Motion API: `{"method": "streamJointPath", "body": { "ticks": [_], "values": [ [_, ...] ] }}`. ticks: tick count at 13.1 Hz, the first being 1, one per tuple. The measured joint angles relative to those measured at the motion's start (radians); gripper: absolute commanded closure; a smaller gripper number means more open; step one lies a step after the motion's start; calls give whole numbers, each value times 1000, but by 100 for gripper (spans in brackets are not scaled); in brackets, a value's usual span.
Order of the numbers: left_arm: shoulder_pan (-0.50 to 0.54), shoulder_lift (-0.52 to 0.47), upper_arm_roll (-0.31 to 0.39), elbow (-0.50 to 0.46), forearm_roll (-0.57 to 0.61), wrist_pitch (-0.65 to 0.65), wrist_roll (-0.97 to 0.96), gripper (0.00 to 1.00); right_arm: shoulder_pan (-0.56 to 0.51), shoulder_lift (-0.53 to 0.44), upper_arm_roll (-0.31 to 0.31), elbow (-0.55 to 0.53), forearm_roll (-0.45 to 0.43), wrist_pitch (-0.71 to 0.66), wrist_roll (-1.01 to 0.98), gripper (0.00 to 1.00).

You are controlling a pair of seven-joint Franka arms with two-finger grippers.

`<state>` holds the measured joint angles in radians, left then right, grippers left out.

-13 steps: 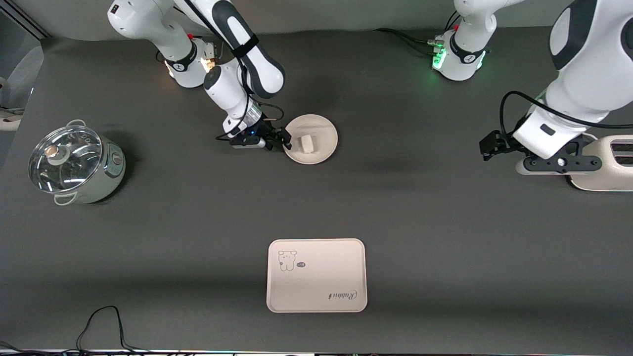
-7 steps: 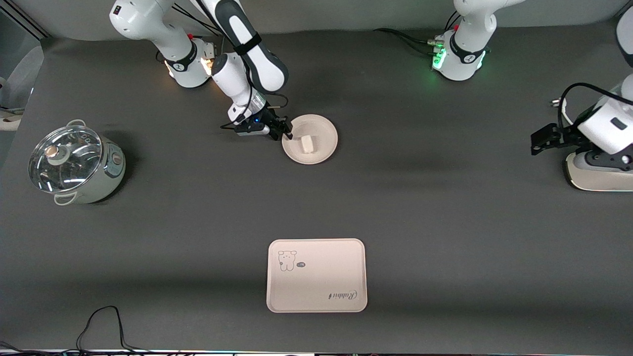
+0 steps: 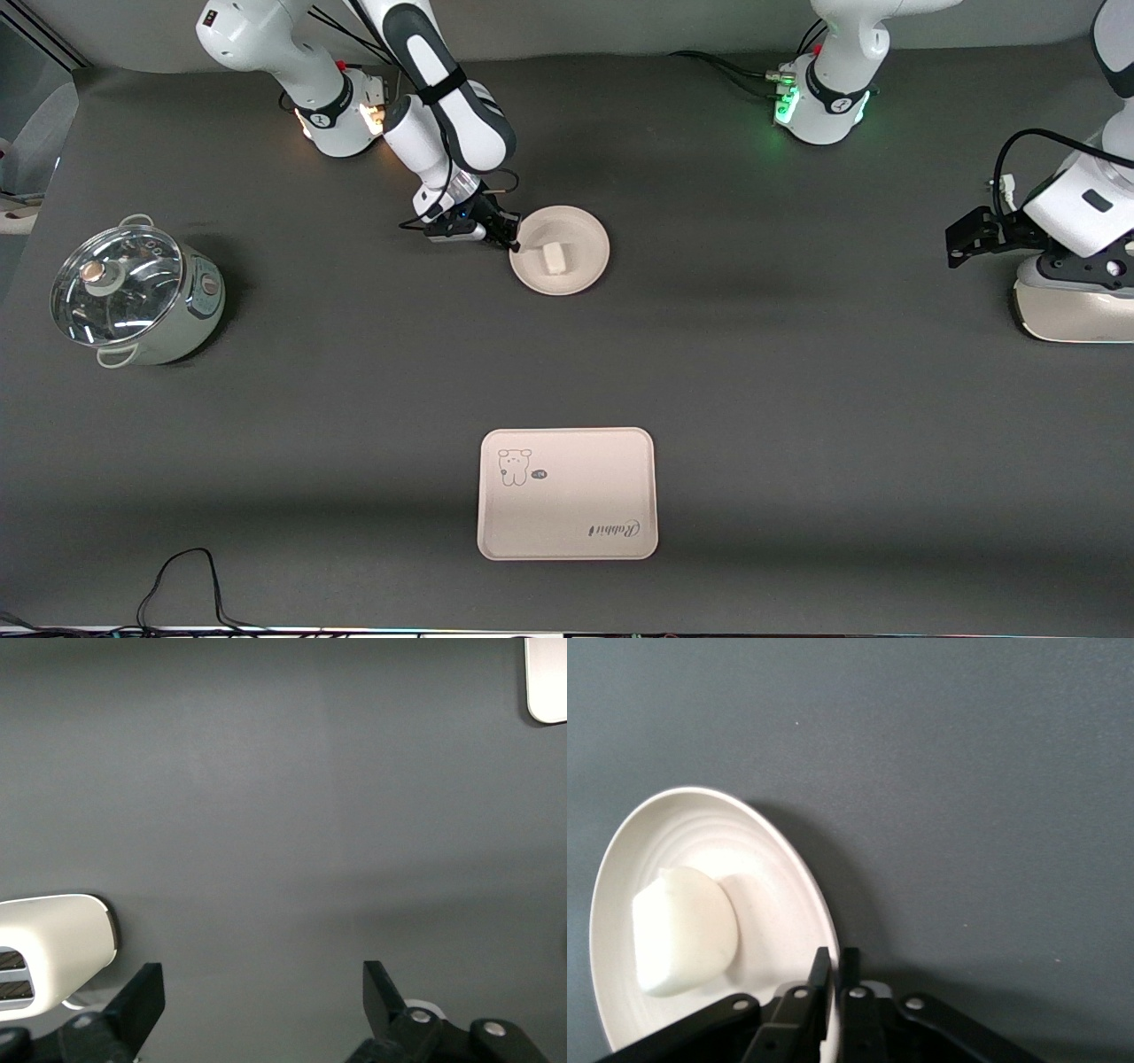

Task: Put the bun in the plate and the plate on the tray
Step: 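Lift the plate with the right gripper and carry it over the tray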

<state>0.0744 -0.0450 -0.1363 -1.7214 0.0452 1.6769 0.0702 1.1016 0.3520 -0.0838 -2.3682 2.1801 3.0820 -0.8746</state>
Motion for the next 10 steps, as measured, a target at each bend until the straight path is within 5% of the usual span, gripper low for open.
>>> {"method": "streamJointPath", "body": {
  "ticks": [6,10],
  "values": [
    [1,-20,6,-4,17,-42,-54,0,-13,8,-12,44,13,4,0,100],
    [1,-22,15,6,17,7,-76,0,-141,25,-15,146,-56,6,-6,100]
  ]
}}
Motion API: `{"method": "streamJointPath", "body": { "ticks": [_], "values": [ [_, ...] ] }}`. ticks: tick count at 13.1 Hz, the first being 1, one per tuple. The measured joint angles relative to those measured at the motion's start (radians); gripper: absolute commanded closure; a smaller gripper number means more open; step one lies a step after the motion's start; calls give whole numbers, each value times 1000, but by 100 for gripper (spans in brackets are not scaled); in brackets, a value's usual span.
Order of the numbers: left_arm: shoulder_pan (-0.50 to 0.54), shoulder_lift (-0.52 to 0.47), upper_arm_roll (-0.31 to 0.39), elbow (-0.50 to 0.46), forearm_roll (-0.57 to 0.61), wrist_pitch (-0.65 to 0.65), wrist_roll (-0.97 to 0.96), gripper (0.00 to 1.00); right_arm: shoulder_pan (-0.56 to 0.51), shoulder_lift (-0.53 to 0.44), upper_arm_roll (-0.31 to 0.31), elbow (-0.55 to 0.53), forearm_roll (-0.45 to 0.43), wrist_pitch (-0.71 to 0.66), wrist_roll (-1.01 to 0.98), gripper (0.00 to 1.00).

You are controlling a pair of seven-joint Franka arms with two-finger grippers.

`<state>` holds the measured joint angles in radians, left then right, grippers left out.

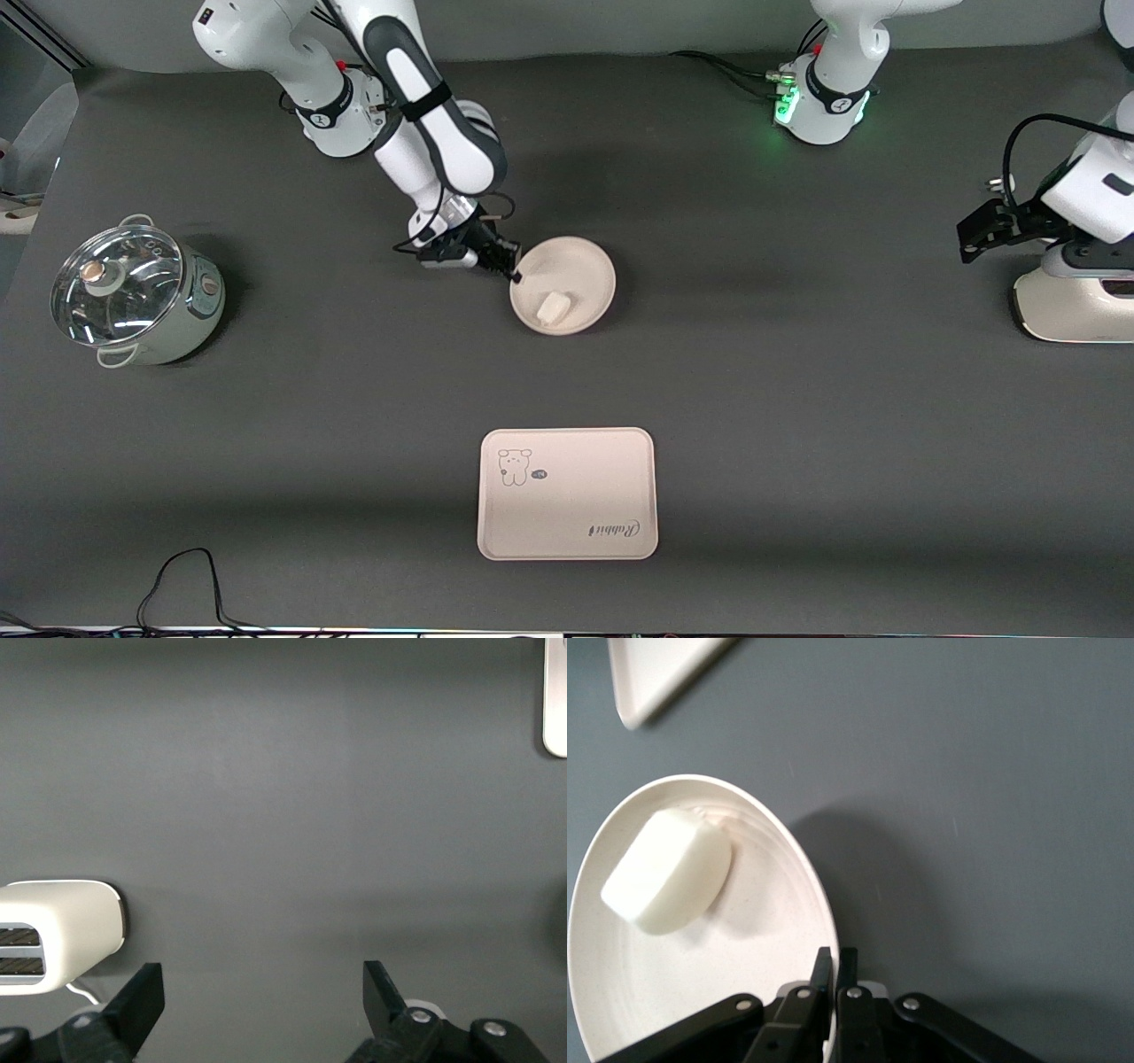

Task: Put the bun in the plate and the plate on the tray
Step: 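Lift the plate with the right gripper and carry it over the tray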

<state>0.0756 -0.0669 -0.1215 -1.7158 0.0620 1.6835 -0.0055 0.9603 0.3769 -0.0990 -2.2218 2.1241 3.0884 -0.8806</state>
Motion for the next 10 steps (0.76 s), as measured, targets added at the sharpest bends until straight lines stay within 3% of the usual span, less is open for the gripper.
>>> {"method": "streamJointPath", "body": {
  "ticks": [5,10],
  "values": [
    [1,-7,15,4,-19,18,-5,0,-82,69,1,138,-73,-2,-3,100],
    [2,-4,44,-3,-82,15,-11,0,-95,84,3,206,-83,1,-3,100]
  ]
}}
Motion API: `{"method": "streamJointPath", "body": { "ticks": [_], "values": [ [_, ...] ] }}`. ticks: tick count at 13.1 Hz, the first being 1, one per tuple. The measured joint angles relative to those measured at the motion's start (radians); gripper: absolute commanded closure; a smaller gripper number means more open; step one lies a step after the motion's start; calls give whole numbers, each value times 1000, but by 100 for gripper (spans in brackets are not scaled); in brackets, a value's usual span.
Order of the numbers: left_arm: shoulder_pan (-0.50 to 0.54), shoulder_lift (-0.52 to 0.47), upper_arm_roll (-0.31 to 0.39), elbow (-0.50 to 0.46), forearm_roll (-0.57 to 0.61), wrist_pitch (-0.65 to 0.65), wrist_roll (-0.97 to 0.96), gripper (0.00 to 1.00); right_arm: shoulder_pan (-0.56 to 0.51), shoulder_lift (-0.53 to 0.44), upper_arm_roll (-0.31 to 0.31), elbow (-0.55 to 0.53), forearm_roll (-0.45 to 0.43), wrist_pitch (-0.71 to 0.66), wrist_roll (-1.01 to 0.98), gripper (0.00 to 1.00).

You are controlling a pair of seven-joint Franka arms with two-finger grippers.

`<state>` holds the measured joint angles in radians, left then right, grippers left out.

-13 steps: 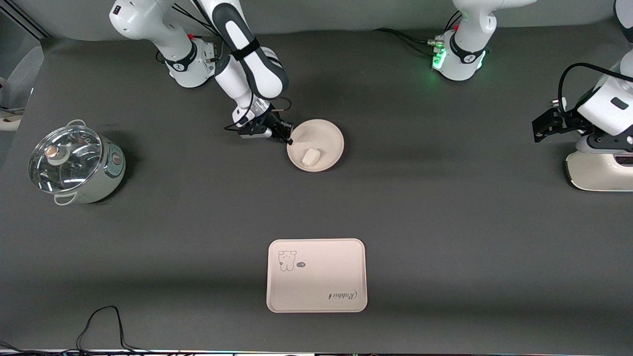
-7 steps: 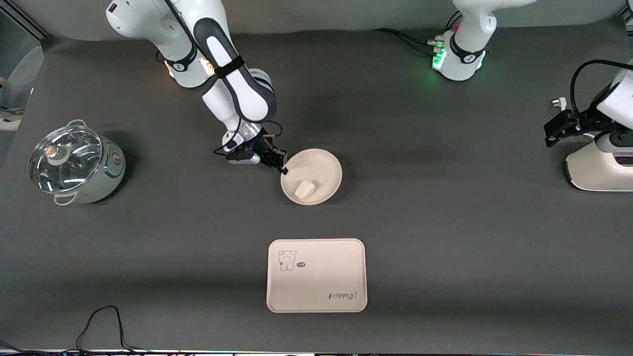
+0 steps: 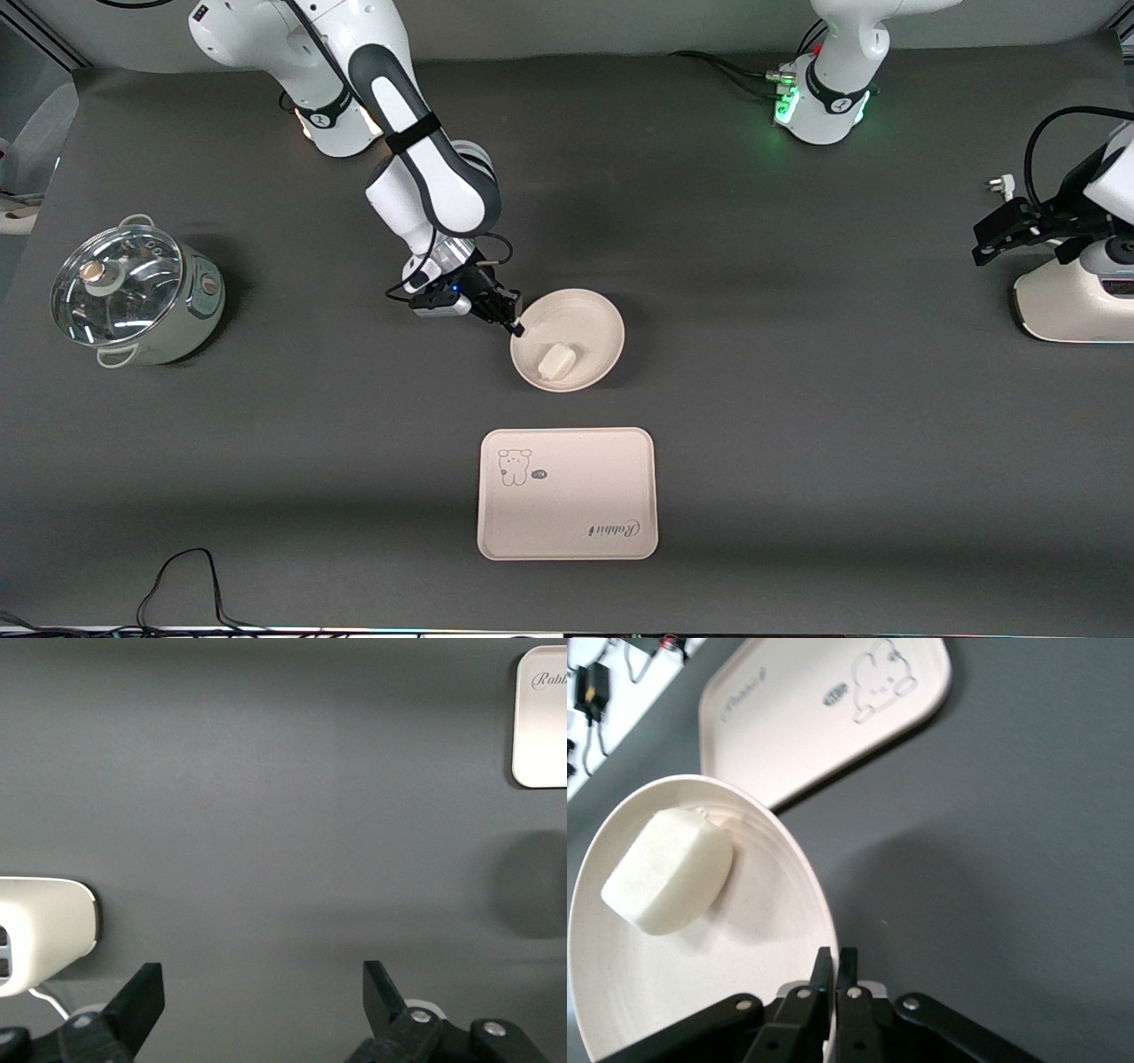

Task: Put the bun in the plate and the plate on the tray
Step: 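Lift the plate with the right gripper and carry it over the tray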

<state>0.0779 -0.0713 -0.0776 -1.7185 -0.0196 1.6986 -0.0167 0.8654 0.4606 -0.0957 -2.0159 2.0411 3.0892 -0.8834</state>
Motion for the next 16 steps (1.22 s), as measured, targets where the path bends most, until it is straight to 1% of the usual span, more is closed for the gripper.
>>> {"method": "streamJointPath", "body": {
  "ticks": [3,5,8,9,10,11,13,14,16],
  "values": [
    [2,4,7,1,-2,8,0,0,-42,0,2,42,-44,4,0,100],
    [2,3,8,7,-2,18,0,0,-71,0,2,45,-66,4,0,100],
    [6,-5,12,21,-5,1,0,0,-90,1,3,59,-76,2,5,100],
    [7,-6,13,23,-6,-1,0,0,-97,2,4,71,-100,-1,23,100],
    [7,-6,13,24,-6,-2,0,0,-106,2,4,78,-177,-11,92,100],
    [7,-6,13,24,-7,-3,0,0,-114,2,4,81,-305,-30,222,100],
    [7,-4,13,24,-7,-7,0,0,-127,3,-5,89,-601,-84,517,100],
    [7,-3,13,24,-8,-10,0,0,-129,3,-24,96,-746,-132,652,100],
    [7,0,13,24,-8,-10,0,0,-128,3,-102,131,-1006,-273,866,100]
  ]
}}
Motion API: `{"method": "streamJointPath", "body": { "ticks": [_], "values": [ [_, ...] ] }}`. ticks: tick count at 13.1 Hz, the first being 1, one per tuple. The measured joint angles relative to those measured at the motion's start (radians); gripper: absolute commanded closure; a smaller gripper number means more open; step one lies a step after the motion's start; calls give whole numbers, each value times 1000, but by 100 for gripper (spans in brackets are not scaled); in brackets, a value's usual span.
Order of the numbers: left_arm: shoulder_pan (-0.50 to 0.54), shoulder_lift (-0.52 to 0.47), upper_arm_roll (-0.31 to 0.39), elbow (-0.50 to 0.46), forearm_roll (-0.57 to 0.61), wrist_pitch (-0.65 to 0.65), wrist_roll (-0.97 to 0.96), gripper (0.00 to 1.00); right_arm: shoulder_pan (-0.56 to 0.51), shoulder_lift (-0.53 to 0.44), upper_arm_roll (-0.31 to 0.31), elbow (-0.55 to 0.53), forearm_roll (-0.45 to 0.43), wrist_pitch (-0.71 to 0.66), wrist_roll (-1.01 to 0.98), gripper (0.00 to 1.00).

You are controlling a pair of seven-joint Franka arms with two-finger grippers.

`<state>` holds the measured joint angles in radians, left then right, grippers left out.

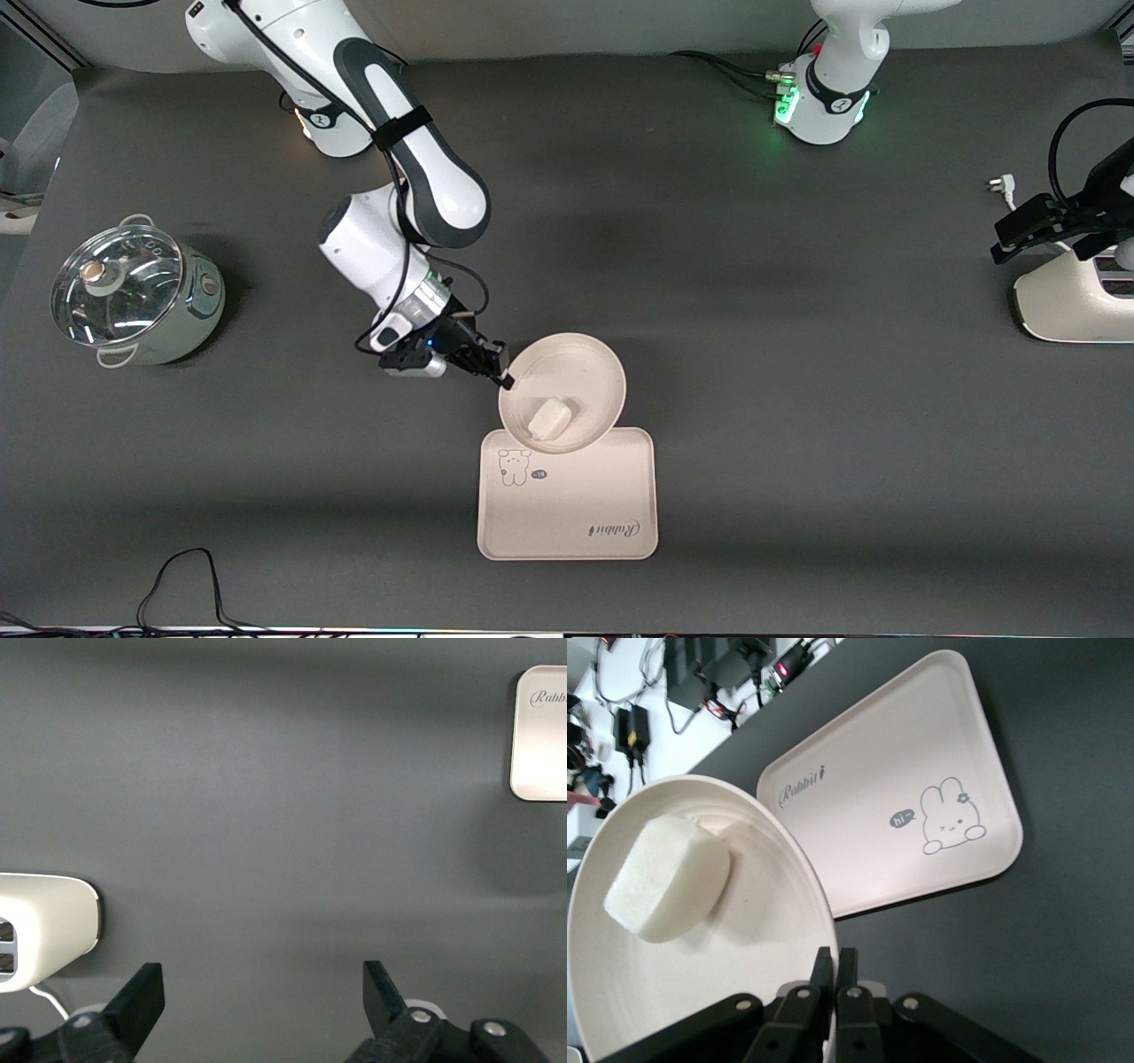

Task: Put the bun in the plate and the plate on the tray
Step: 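Lift the plate with the right gripper and carry it over the tray, then lower the plate onto the tray and open the right gripper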

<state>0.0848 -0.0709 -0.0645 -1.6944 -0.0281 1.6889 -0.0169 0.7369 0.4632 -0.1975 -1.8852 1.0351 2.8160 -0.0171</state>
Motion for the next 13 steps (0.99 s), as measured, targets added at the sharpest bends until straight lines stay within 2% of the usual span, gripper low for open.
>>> {"method": "streamJointPath", "body": {
  "ticks": [2,6,8,10,13],
  "values": [
    [0,4,-1,0,0,0,0,0,-1,-1,-84,61,-166,-147,96,100],
    [0,25,-2,0,-1,-1,0,0,-13,19,-206,219,-330,-412,161,100],
    [0,33,-3,0,-2,-1,0,0,-45,81,-227,362,-372,-544,225,100],
    [0,36,-3,0,-3,-1,0,0,-98,192,-227,544,-377,-654,297,100],
    [-1,37,-4,1,-4,2,0,0,-136,396,-217,785,-376,-660,410,100]
  ]
}}
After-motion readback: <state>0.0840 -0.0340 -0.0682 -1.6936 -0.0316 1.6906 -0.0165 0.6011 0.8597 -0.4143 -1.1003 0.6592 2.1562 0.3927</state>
